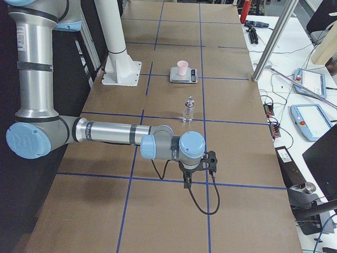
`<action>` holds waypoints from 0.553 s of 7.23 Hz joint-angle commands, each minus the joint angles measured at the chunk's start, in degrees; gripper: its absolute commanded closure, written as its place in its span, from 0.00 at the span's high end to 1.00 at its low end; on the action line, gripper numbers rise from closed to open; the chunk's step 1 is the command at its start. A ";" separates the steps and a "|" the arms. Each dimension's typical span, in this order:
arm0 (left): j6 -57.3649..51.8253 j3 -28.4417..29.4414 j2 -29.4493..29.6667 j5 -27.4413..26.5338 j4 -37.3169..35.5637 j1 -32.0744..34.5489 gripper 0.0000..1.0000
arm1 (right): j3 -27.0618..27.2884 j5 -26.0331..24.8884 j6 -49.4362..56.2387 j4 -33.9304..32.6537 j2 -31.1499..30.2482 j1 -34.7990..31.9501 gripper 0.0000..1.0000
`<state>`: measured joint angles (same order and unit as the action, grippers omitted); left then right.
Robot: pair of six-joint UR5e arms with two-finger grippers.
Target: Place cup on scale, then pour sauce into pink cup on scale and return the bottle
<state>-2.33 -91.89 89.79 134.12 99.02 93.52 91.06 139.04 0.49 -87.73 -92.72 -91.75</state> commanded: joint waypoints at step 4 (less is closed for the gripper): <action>6.54 -0.75 0.04 0.09 0.03 0.00 1.00 | 0.35 0.18 -0.05 0.01 0.17 -0.27 1.00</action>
<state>3.67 -92.66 89.81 134.14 99.05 93.51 91.34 139.18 0.27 -87.72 -92.68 -91.85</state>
